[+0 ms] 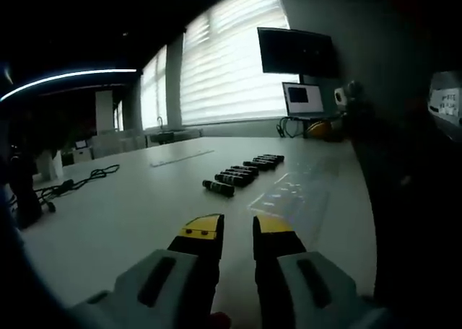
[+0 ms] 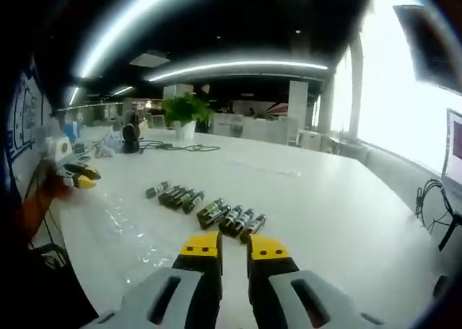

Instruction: Grip medicine bottles put into box

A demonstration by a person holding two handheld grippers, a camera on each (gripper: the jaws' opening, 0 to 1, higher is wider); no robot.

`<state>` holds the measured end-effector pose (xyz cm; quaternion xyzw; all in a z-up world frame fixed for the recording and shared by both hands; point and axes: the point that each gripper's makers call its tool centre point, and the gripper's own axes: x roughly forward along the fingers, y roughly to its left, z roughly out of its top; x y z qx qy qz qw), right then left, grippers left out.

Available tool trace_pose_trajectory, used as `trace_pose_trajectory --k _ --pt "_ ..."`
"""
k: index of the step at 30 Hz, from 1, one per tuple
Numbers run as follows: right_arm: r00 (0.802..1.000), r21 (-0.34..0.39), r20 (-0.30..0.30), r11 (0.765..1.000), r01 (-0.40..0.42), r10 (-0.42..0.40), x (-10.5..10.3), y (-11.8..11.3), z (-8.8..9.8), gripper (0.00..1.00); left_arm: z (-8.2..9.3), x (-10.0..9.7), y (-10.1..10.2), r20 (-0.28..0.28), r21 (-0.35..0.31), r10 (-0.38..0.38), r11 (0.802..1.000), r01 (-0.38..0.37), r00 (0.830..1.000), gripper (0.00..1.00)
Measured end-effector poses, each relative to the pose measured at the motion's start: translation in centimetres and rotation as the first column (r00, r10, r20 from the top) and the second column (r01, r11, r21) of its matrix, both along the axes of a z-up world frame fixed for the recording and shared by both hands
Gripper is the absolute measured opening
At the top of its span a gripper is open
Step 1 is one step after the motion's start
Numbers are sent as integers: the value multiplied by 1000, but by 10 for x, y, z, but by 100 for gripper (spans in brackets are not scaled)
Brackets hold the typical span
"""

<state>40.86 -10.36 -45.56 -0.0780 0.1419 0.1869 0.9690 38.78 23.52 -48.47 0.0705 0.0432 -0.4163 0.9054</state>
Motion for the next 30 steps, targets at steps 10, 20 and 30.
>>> trace_pose_trajectory --k 10,20,30 --pt "998 -31 -53 999 40 -41 28 -2 -16 10 -2 3 3 -29 -13 16 1000 -17 999 10" --pt "991 -75 -118 995 58 -67 54 -3 -31 12 -2 3 4 -38 -21 9 1000 -10 999 10" --pt "978 -71 -183 994 85 -97 77 -7 -45 12 -3 3 3 -50 -23 3 1000 -5 999 10"
